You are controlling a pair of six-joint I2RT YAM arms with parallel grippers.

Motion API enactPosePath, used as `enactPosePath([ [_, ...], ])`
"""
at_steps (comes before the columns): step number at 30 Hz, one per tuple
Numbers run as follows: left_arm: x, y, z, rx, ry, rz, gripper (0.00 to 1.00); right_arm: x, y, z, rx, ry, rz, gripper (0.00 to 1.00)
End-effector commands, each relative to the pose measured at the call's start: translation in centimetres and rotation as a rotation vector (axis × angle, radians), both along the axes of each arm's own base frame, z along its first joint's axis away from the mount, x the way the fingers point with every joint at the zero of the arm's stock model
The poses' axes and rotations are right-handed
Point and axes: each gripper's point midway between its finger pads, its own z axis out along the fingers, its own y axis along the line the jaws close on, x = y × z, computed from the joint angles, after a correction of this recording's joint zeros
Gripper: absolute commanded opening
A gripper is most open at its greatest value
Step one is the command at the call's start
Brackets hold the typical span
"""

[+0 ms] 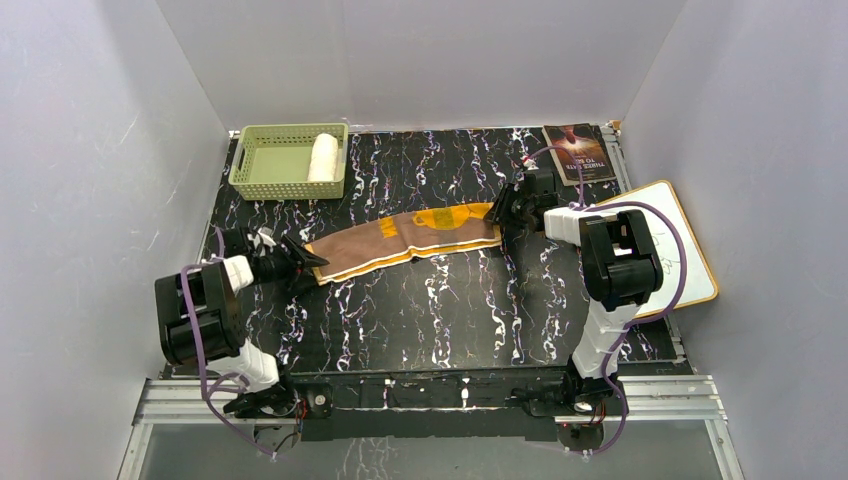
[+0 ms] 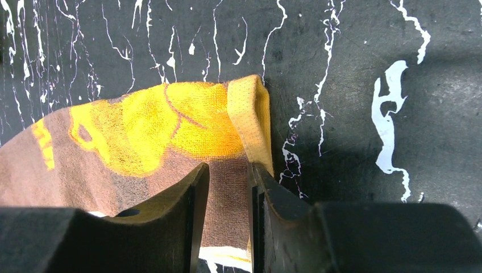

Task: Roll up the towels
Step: Pick up the towel at the center of the board.

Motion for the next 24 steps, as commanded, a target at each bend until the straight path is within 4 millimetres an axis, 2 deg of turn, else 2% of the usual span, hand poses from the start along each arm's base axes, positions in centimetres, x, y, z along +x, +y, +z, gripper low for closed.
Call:
enactPosePath([
  [1,-8.2,1.0,-6.2,0.165,0.366,0.108,0.60,-3.1,0.1,-2.2,-0.013,0.117,0.019,0.30],
  [6,-8.7,-0.2,-5.5,0.076,0.352,0.234,0.60,-3.3,0.2,-2.4,-0.002,0.126,0.023,0.30],
  [9,-9.6,-0.8,-5.2,0.045,0.375,0.252,0.60,-3.5,0.1,-2.5,-0.006,0.128,0.021,0.30],
  [12,-10.1,-0.3,-5.3,0.094,0.381,0.253,0.61,-3.6,0.2,-2.6,-0.004,0.130,0.020,0.31],
  [18,-8.7,1.9,-6.7,0.197,0.361,0.303,0.62,-3.6,0.3,-2.4,0.006,0.127,0.025,0.31],
  [24,-6.6,3.0,-7.0,0.209,0.341,0.354,0.62,-3.6,0.1,-1.9,-0.007,0.115,0.023,0.31],
])
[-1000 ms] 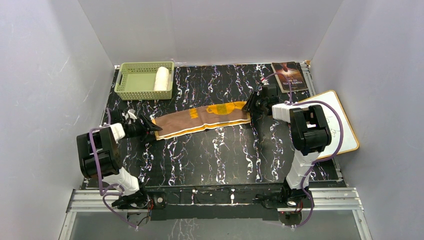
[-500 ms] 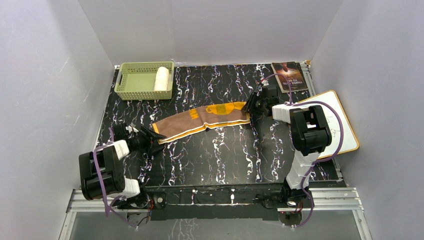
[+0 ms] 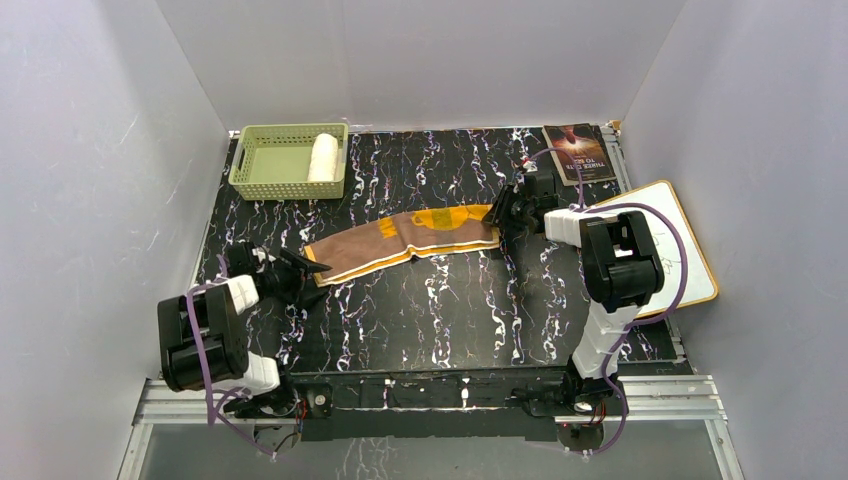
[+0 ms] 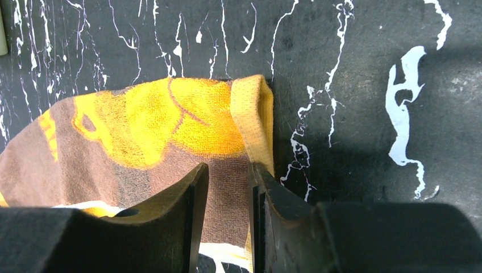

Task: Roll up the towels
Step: Pick up the towel at the center of the board.

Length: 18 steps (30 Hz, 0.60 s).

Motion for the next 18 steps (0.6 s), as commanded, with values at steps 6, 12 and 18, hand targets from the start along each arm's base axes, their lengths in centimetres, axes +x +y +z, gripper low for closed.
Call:
enactPosePath([
  [6,-2.2,5.5,-6.0,0.320,0.225,0.117,0.62,-3.1,-0.4,-1.8,-0.033,0.104,0.011,0.31],
  [12,-1.6,7.1,-6.0,0.361,0.221,0.110,0.60,-3.1,-0.3,-1.7,-0.031,0.101,0.013,0.31],
  [18,0.1,8.5,-5.5,0.408,0.163,0.074,0.60,-3.2,-0.2,-1.9,-0.027,0.105,0.015,0.31],
])
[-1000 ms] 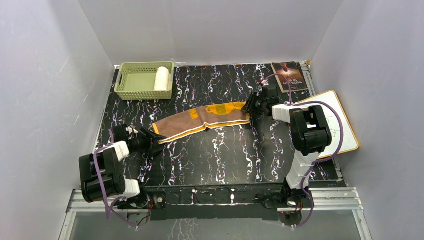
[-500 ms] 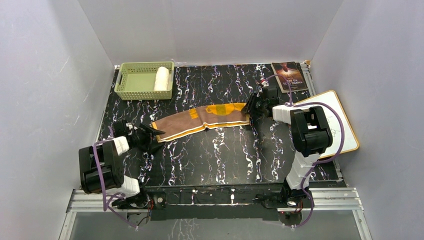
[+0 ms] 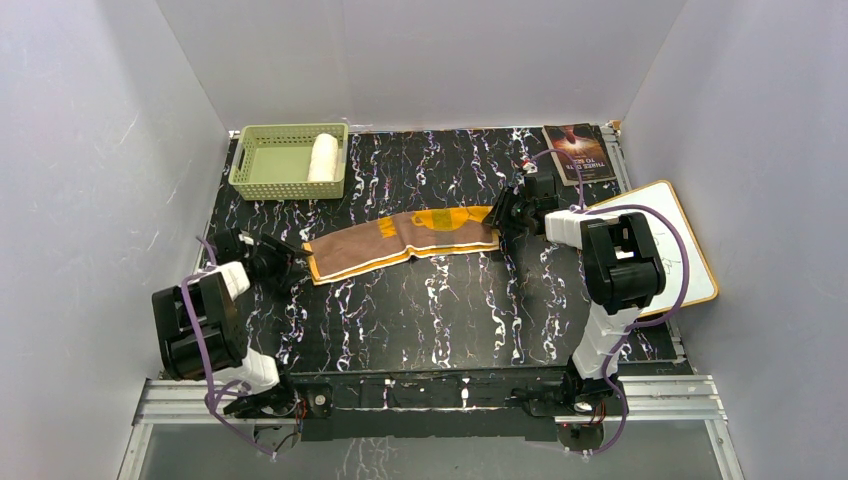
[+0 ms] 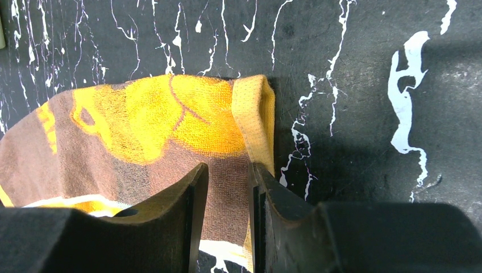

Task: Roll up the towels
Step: Pick up the towel at the center of the board.

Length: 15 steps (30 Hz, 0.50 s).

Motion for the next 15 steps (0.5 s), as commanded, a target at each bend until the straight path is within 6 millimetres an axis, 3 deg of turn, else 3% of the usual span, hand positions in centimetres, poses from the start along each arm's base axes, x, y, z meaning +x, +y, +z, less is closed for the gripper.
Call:
enactPosePath([
  [1,-4.1,3.2,-5.9,0.201,0.233,0.008,0.61,-2.5,-0.2,-2.0,-0.022,0.098,0.011,0.31],
  [7,-3.9,1.8,-6.7,0.135,0.205,-0.057,0.59,-2.4,-0.3,-1.8,-0.027,0.094,0.010,0.31],
  [11,-5.8,1.1,-6.8,0.129,0.245,-0.069,0.59,-2.5,-0.3,-2.0,-0.025,0.101,0.008,0.31],
  [15,-9.0,0.7,-6.9,0.149,0.322,-0.043,0.60,-2.4,-0.2,-2.0,-0.021,0.100,0.009,0.31],
])
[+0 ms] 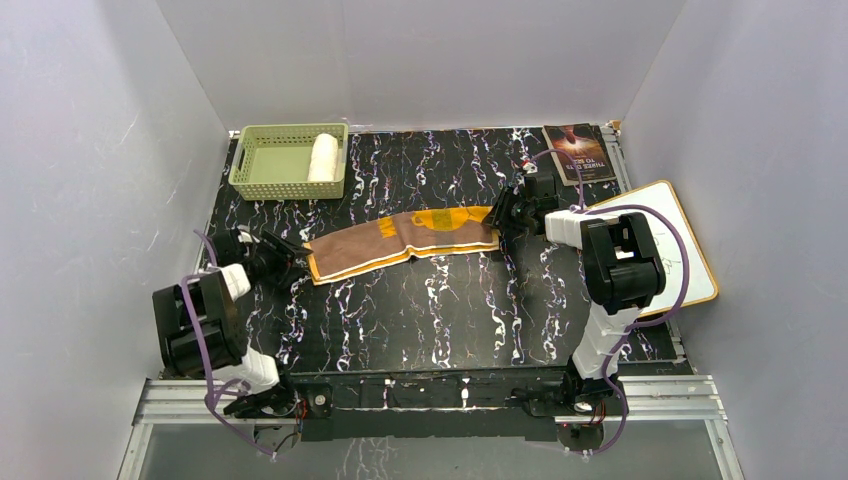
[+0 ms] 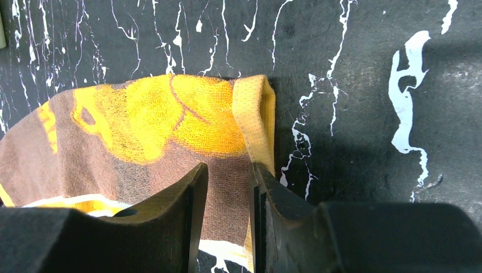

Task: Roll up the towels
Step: Pick up the towel at the center of the board.

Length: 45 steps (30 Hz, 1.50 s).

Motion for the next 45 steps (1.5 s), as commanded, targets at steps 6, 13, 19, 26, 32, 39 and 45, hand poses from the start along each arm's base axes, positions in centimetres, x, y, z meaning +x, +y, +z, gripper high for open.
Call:
enactPosePath([
  [6,-12.3,-0.7,-6.5,0.115,0.444,0.059,0.61,-2.6,-0.2,-2.0,-0.021,0.100,0.011,0.31],
  [13,-11.5,-1.6,-7.2,0.083,0.444,0.035,0.61,-2.7,-0.1,-2.1,-0.016,0.104,0.014,0.32],
  [19,-9.7,-1.4,-7.3,0.077,0.430,0.021,0.61,-2.9,-0.2,-2.1,-0.021,0.107,0.013,0.32],
  [26,-8.0,-1.0,-7.3,0.079,0.400,0.031,0.61,-2.9,-0.2,-2.3,-0.025,0.111,0.011,0.32],
  [32,-7.4,-1.0,-7.6,0.070,0.386,0.026,0.57,-2.8,-0.2,-2.5,-0.024,0.115,0.013,0.32],
  [39,-7.2,-1.5,-7.5,0.039,0.358,0.047,0.56,-2.8,-0.2,-2.6,-0.022,0.115,0.016,0.32],
  [45,-5.5,-1.4,-6.6,0.021,0.283,0.068,0.54,-2.9,-0.2,-2.6,-0.023,0.114,0.018,0.32],
])
